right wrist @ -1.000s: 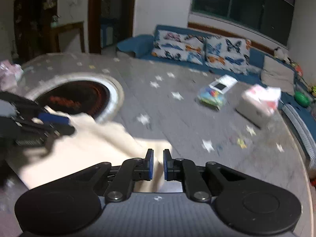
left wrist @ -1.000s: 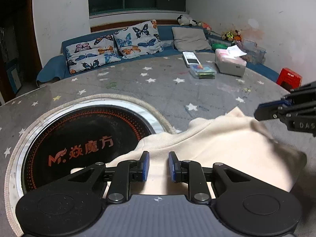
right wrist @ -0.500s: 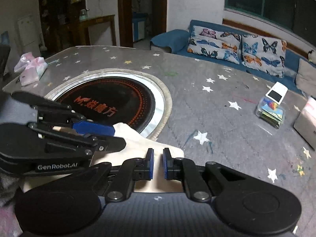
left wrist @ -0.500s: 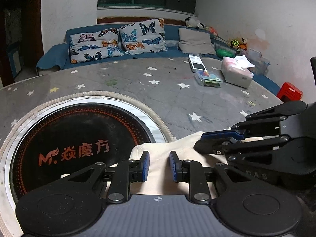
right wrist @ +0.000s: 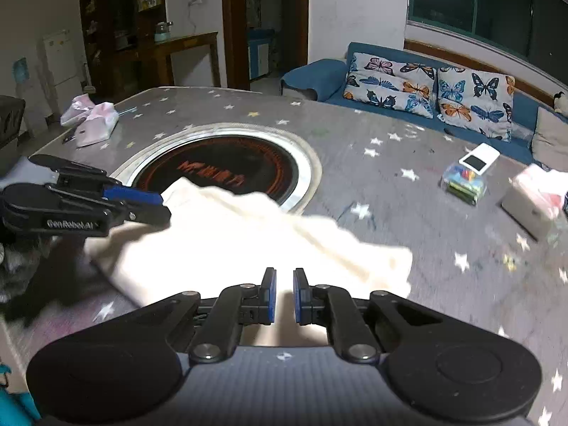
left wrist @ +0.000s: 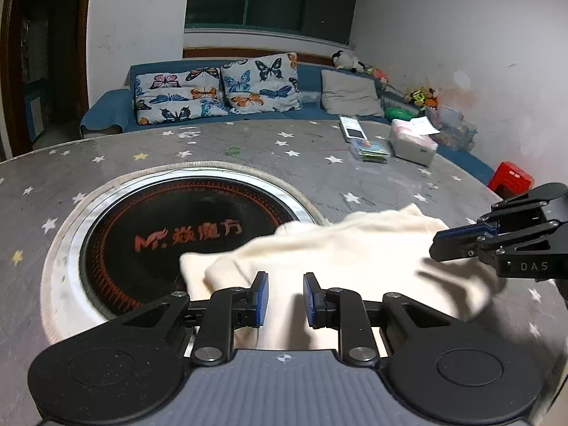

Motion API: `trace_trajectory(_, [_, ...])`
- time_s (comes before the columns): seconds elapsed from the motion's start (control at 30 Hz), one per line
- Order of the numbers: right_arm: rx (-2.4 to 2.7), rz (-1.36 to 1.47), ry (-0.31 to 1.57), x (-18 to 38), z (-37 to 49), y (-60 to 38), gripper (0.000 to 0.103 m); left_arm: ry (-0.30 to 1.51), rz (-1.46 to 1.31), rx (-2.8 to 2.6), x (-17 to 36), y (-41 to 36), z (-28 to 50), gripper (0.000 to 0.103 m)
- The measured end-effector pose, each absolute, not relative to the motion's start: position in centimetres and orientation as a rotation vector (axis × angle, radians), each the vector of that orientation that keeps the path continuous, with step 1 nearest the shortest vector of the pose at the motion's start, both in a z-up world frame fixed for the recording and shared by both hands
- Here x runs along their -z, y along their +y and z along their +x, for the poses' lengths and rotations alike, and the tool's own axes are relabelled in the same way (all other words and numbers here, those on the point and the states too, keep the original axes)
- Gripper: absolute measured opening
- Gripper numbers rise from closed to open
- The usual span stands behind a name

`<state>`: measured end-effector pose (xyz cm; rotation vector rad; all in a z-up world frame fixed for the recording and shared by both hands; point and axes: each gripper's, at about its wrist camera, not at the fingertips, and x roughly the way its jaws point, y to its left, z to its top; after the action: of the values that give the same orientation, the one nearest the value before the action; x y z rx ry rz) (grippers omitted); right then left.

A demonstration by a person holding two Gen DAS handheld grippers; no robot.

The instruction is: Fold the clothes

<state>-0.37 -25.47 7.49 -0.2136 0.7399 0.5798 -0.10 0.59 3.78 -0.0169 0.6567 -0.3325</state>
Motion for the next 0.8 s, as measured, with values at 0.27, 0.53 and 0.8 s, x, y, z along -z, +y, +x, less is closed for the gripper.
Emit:
trace_trajectory(0.27, [-0.527,-0.184,0.776,-5.6,-1.7,-26.7,0.008,0.699,-0.027,0.29,-2.0,1.3,-0.4,0.024])
trace_trajectory(0.53, [-0.505,-0.154,0.748,-6.2,-2.1,-27.9,0.01,0.715,-0.148,0.24,-2.9,3.8,0.2,0.025])
trace_trajectory(0.8, [-0.509,-0.153,0.758,-5.5,-2.0,-27.6,0.01,0.776,-0.246,0.245,-2.1,4.6,2.5,0.021])
